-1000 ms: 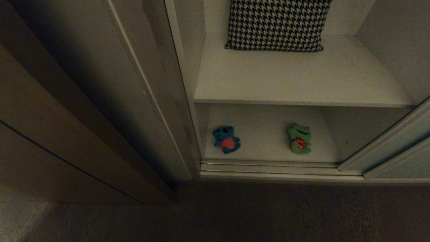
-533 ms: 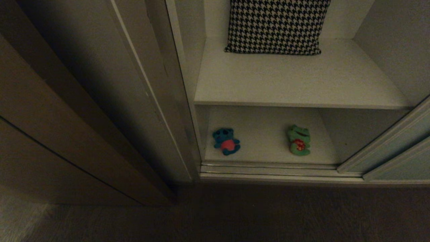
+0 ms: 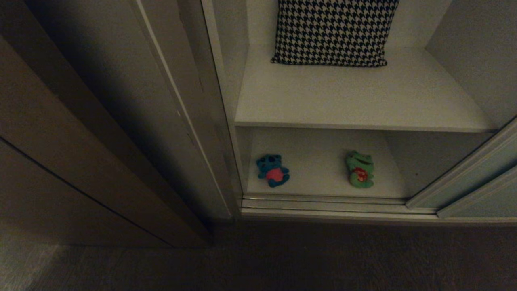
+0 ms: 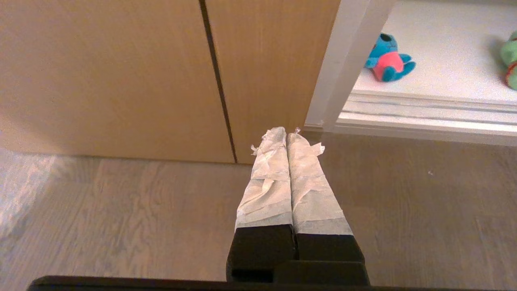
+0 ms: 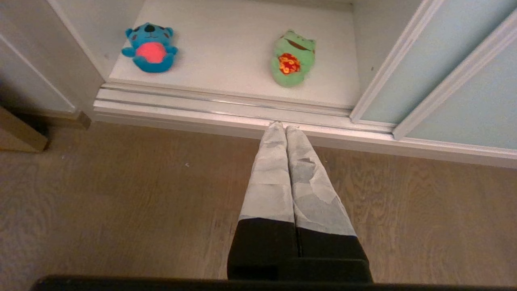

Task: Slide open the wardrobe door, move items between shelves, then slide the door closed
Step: Close the door

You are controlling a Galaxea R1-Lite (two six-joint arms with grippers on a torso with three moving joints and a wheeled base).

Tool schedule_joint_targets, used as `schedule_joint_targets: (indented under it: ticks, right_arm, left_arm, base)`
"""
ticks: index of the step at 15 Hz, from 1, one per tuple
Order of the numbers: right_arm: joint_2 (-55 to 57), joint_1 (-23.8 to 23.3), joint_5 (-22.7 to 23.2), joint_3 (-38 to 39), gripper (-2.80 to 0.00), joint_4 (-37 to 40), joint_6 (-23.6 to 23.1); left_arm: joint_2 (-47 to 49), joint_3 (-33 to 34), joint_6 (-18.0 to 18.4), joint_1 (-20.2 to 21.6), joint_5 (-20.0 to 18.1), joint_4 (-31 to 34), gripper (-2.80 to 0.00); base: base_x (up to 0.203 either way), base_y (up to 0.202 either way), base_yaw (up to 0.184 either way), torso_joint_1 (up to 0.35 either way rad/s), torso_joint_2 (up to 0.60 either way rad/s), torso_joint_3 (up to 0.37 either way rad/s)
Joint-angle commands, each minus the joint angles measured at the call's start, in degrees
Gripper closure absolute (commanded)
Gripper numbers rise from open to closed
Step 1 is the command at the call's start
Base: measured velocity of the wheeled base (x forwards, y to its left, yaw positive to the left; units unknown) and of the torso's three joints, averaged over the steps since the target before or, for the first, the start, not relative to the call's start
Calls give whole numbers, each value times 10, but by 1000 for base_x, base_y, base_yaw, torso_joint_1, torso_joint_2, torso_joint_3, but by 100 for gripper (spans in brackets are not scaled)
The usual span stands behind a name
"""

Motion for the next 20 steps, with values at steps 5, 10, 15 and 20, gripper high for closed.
schedule_joint_targets:
  ticks: [5,10,15,20]
  right_arm:
    - [1,0,0,0,0,0,0]
    - [1,0,0,0,0,0,0]
    - [1,0,0,0,0,0,0]
    - [1,0,0,0,0,0,0]
  left_arm:
    - [1,0,0,0,0,0,0]
    - [1,0,0,0,0,0,0]
    - [1,0,0,0,0,0,0]
    - [1,0,0,0,0,0,0]
  base:
    - [3,-110,6,1,0,3]
    - [0,-197,4,4,2,2]
    - [0,-198,3,2,4,2]
    - [0,-197,2,2,1,3]
